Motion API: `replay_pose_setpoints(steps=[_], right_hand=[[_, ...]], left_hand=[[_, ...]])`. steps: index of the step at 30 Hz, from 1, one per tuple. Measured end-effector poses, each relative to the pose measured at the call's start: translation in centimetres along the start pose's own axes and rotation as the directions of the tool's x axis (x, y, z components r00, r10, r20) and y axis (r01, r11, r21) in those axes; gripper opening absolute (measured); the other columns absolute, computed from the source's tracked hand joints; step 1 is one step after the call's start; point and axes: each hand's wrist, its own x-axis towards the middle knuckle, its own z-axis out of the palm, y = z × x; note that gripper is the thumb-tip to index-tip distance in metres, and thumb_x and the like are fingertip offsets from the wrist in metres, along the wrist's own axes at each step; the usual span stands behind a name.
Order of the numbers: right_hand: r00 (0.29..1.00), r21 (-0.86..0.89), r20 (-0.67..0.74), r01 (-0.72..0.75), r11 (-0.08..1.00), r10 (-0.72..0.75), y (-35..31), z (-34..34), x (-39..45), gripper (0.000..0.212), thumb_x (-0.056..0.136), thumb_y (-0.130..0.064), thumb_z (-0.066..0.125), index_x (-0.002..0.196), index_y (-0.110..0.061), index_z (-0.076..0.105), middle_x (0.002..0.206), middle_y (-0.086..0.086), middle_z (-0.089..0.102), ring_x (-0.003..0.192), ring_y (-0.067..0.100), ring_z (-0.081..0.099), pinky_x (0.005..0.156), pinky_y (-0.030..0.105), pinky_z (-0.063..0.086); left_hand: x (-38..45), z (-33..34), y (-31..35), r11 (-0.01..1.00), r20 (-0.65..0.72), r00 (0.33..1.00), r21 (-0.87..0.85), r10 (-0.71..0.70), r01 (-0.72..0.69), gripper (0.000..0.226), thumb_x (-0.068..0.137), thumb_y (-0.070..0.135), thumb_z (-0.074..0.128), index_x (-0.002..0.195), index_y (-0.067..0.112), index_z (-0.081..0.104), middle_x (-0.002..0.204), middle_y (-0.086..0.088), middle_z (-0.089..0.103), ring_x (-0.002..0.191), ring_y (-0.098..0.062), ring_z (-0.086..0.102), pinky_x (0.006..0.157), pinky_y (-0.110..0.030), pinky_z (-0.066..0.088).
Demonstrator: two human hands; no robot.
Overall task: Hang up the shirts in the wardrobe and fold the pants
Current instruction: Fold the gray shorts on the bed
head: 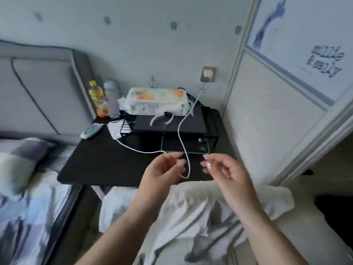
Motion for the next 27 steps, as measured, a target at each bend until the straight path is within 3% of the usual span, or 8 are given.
replay_pose_setpoints(steps=[7,12,16,19,24,27], right_hand=[[0.933,0.117,0.352,0.034,0.993,-0.073,-4.8,19.2,-2.7,0.02,0.091,-0.007,0.058,0.095,-0.025,0.068,0.091,-0.009,0.072,0.082,0.006,0.069,0.071,0.012,0.049],[0.831,0.146,0.539,0.072,0.987,-0.141,-6.9,29.1,-5.3,0.021,0.091,-0.01,0.059,0.093,-0.028,0.068,0.09,-0.01,0.072,0.083,0.006,0.068,0.073,0.012,0.05],[0.711,0.165,0.686,0.06,0.985,-0.158,-7.7,37.0,-7.8,0.017,0.09,-0.014,0.06,0.094,-0.029,0.068,0.091,-0.011,0.072,0.087,0.007,0.068,0.078,0.016,0.052],[0.625,0.183,0.764,0.032,0.983,-0.163,-7.7,41.9,-9.0,0.017,0.089,-0.013,0.061,0.095,-0.026,0.069,0.091,-0.008,0.073,0.09,0.01,0.068,0.084,0.024,0.053],[0.506,0.198,0.845,0.005,0.98,-0.174,-7.0,49.4,-9.2,0.022,0.089,-0.015,0.062,0.091,-0.035,0.071,0.091,-0.006,0.072,0.085,0.008,0.068,0.077,0.016,0.051],[0.447,0.188,0.88,-0.016,0.982,-0.161,-6.0,54.5,-8.4,0.017,0.086,-0.026,0.063,0.094,-0.04,0.069,0.093,-0.006,0.072,0.088,0.01,0.068,0.078,0.017,0.052]], left_hand=[[-8.2,-17.5,6.1,0.992,-0.32,0.94,0.037,0.123,-0.117,0.022,0.087,0.011,0.067,0.086,0.032,0.074,0.083,0.005,0.071,0.076,-0.006,0.065,0.071,-0.019,0.051],[-14.4,-26.3,8.5,0.987,-0.542,0.829,0.014,0.141,-0.159,0.015,0.087,0.01,0.065,0.087,0.023,0.072,0.084,0.006,0.072,0.078,-0.006,0.064,0.074,-0.022,0.051],[-19.9,-32.6,8.9,0.985,-0.709,0.692,0.025,0.136,-0.168,0.014,0.087,0.013,0.066,0.09,0.025,0.072,0.086,0.004,0.074,0.079,-0.007,0.066,0.077,-0.024,0.054],[-22.6,-36.2,8.4,0.983,-0.792,0.605,-0.035,0.082,-0.179,0.013,0.086,0.012,0.067,0.094,0.021,0.072,0.088,0.001,0.073,0.079,-0.01,0.065,0.078,-0.028,0.051],[-24.5,-41.3,8.0,0.978,-0.868,0.495,-0.068,0.038,-0.195,0.013,0.083,0.014,0.069,0.094,0.02,0.073,0.088,0.003,0.073,0.081,-0.009,0.067,0.082,-0.032,0.053],[-24.2,-45.3,7.7,0.983,-0.899,0.438,-0.084,-0.003,-0.165,0.015,0.085,0.014,0.067,0.1,0.018,0.071,0.097,-0.004,0.073,0.089,-0.015,0.067,0.085,-0.032,0.053]])
